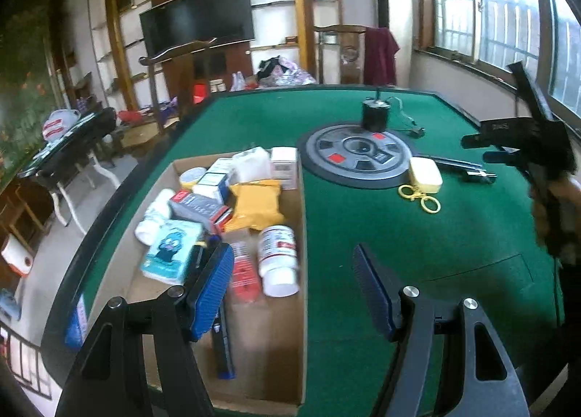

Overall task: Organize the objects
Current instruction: 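Reach both open tools toward the remaining black markers, then grasp the black lipstick tube with the left tool while the right tool grasps a purple-capped marker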

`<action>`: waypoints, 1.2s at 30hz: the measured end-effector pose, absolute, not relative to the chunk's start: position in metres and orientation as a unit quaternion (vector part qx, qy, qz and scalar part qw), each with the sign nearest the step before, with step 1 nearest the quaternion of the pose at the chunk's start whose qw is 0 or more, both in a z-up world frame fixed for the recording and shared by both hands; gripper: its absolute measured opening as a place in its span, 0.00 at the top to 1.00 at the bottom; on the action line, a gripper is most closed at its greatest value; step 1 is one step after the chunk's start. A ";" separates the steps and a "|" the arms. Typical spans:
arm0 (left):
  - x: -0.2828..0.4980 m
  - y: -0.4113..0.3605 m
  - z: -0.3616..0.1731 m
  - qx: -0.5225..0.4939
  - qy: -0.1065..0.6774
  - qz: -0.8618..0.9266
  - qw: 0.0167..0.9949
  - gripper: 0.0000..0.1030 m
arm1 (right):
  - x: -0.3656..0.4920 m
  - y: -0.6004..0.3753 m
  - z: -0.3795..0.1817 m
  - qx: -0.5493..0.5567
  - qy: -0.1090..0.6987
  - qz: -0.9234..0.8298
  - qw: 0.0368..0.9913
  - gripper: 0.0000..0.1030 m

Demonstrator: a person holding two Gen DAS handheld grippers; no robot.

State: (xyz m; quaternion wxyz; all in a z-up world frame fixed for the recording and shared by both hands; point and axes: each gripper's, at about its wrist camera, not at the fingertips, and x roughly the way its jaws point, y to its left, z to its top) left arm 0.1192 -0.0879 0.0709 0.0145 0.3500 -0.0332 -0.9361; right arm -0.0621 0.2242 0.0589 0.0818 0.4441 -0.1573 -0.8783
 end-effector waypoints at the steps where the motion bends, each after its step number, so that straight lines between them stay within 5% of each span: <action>1: 0.117 -0.085 0.071 0.349 -0.037 -0.936 0.011 0.40 | -0.070 0.232 0.054 0.448 -0.168 -0.875 0.078 0.44; 12: 0.058 -0.041 0.063 0.405 0.037 -0.910 -0.085 0.40 | -0.112 0.256 0.025 0.466 -0.151 -0.870 0.059 0.43; 19: 0.019 -0.005 0.048 0.424 0.030 -0.900 -0.093 0.40 | -0.093 0.240 0.014 0.520 -0.241 -0.789 0.223 0.40; 36: 0.006 0.086 0.020 0.458 -0.010 -0.874 -0.165 0.40 | -0.095 0.261 0.024 0.494 -0.222 -0.827 0.153 0.39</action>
